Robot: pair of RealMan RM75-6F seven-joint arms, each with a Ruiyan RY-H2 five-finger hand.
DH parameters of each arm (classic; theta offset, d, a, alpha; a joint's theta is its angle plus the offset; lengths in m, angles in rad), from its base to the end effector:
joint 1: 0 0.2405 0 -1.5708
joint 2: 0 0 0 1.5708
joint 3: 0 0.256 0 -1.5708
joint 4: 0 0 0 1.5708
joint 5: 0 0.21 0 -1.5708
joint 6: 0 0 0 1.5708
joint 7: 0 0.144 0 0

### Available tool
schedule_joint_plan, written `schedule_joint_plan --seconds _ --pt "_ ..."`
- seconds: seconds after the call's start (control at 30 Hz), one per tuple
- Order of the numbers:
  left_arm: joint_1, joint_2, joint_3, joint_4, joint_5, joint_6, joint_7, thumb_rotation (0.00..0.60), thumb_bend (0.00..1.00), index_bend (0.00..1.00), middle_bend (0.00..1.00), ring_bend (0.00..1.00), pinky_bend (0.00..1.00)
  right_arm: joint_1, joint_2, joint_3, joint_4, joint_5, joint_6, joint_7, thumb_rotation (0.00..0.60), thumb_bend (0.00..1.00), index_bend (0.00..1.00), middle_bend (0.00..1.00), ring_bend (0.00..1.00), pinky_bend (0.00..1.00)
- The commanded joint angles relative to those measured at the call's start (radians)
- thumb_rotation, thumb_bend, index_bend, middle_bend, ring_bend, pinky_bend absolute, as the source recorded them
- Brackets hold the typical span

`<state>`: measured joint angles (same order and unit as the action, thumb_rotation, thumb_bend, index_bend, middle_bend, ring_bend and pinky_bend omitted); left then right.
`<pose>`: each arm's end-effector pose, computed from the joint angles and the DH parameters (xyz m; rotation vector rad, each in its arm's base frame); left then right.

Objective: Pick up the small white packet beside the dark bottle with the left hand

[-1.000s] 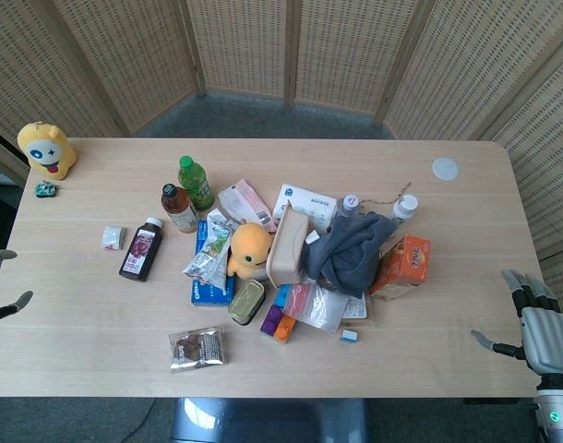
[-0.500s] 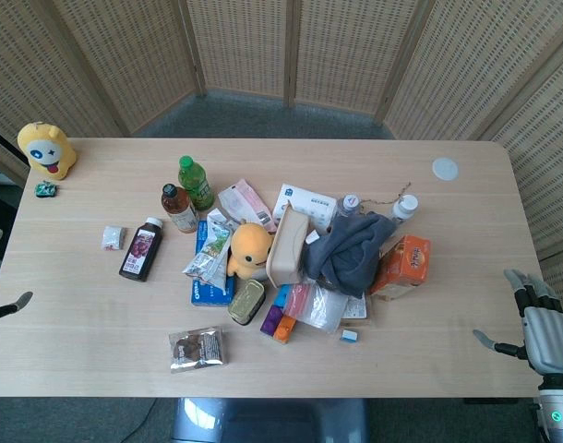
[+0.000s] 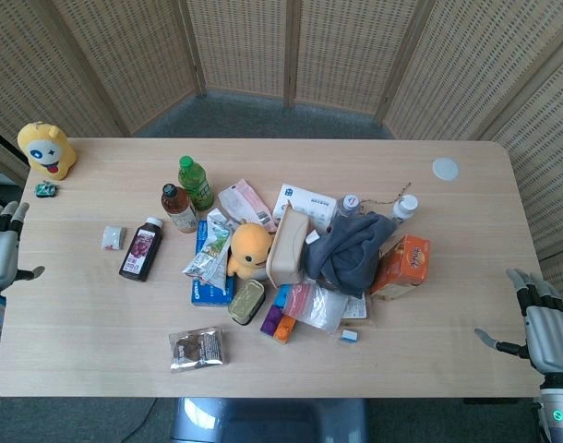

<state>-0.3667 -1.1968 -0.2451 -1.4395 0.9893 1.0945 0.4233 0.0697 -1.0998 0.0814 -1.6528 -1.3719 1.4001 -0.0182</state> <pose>-0.3329 0.3077 0.1580 -1.3377 -0.8361 -0.4845 -0.3257 -0.1810 0.1611 1.2950 -1.0126 0.8108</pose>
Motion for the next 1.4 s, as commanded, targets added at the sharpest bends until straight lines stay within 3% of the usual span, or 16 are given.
schedule_joint_plan --seconds 0.03,0.2,0.43,0.9,1.4 --pt "-0.093 -0.024 0.001 0.034 -0.075 -0.082 0.133 0.600 0.00 0.00 0.00 0.00 0.00 0.000 0.000 0.001 0.001 0.002 -0.001 0.002 0.427 0.00 0.00 0.00 0.00 0.00" --pt "-0.176 -0.076 0.028 0.082 -0.146 -0.125 0.284 0.600 0.00 0.00 0.00 0.00 0.00 0.001 0.002 0.004 0.002 0.005 -0.002 0.009 0.427 0.00 0.00 0.00 0.00 0.00" --pt "-0.239 -0.192 0.070 0.203 -0.223 -0.156 0.384 0.600 0.00 0.00 0.00 0.00 0.00 0.001 0.006 0.006 0.005 0.008 -0.006 0.025 0.424 0.00 0.00 0.00 0.00 0.00" --pt "-0.286 -0.386 0.083 0.460 -0.249 -0.196 0.350 0.600 0.00 0.00 0.00 0.00 0.00 0.000 0.015 0.008 0.004 0.008 -0.007 0.045 0.426 0.00 0.00 0.00 0.00 0.00" --pt "-0.340 -0.506 0.057 0.608 -0.278 -0.249 0.367 0.600 0.00 0.00 0.00 0.00 0.00 0.001 0.014 0.010 0.006 0.011 -0.008 0.048 0.426 0.00 0.00 0.00 0.00 0.00"
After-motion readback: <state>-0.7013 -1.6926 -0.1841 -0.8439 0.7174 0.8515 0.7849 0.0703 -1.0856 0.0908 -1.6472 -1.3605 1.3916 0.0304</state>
